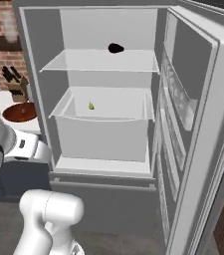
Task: Grab a lemon wedge from the fridge and one ice cube from the ice bowl, and put them in the glass of lemonade.
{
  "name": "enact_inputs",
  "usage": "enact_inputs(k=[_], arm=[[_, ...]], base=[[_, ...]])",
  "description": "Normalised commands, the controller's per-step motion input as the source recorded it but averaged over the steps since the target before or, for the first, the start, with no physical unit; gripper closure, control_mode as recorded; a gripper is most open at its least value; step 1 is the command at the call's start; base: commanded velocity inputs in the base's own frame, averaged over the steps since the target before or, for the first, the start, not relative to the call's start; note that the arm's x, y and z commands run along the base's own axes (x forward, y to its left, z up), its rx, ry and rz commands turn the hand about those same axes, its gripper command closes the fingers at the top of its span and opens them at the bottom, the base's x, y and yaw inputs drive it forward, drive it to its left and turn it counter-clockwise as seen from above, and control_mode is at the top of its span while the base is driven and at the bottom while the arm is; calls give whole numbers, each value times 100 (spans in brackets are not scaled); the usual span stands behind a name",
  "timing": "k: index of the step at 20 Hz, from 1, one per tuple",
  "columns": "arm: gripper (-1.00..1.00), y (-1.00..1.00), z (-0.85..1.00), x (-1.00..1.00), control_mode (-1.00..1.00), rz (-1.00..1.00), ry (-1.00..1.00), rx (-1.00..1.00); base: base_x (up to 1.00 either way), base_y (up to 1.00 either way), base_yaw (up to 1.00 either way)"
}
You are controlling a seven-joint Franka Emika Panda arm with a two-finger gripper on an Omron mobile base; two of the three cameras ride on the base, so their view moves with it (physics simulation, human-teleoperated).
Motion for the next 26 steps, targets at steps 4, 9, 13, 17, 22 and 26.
enact_inputs(k=[4,9,13,17,22,26], arm=[[-100,0,0,0,100,0,0,0],[-100,0,0,0,100,0,0,0],[-100,0,0,0,100,0,0,0],[-100,0,0,0,100,0,0,0],[-100,0,-11,25,-100,9,-1,0],[-100,-7,0,51,-100,12,-12,0]], base=[[66,-30,7],[66,-31,7],[51,-20,8],[15,-1,9],[0,0,0],[0,0,0]])
